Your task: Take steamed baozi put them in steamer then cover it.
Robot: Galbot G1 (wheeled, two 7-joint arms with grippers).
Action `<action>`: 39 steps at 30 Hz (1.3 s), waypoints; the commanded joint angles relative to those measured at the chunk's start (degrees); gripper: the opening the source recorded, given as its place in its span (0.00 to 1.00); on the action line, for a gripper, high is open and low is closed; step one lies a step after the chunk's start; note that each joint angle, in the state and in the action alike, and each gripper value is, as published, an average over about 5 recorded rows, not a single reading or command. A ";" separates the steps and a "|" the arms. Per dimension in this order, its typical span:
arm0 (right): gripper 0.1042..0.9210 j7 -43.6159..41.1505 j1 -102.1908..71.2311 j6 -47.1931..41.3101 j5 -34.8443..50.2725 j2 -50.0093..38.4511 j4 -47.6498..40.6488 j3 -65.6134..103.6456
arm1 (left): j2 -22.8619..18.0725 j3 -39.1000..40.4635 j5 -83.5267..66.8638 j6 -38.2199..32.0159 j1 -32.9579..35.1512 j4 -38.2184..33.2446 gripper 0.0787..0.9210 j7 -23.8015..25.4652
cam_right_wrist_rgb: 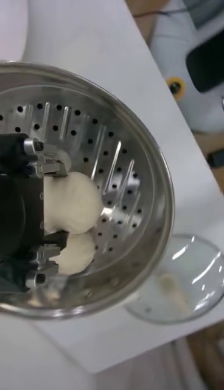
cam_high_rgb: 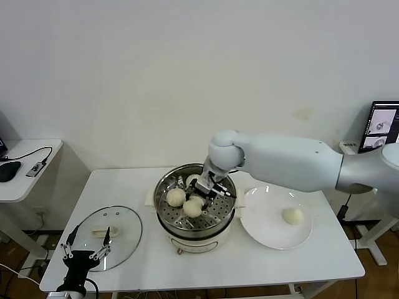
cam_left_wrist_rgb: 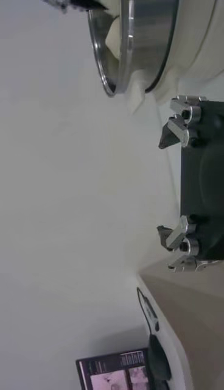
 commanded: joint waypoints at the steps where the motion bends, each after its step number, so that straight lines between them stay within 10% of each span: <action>1: 0.56 0.13 -1.03 8.18 -4.20 1.96 -1.45 -1.32 | -0.10 0.17 0.07 0.06 -0.10 0.07 0.88 -0.05; 9: 0.58 0.95 -0.90 9.15 -4.79 1.56 -1.30 -1.58 | -0.17 0.23 0.03 0.00 -0.13 0.26 0.88 -0.01; 19: 0.86 1.85 2.25 5.77 0.12 -2.74 0.23 1.61 | 0.44 -0.15 0.01 0.06 -0.28 0.18 0.88 -0.01; 32: 0.88 -1.70 6.39 -30.21 14.53 -22.52 10.39 6.21 | 2.02 0.08 -0.13 0.12 -0.84 0.00 0.88 0.05; 39: 0.88 -1.54 0.62 -34.81 11.28 -36.67 13.34 10.45 | 3.20 1.15 -0.18 0.18 -1.67 0.39 0.88 0.11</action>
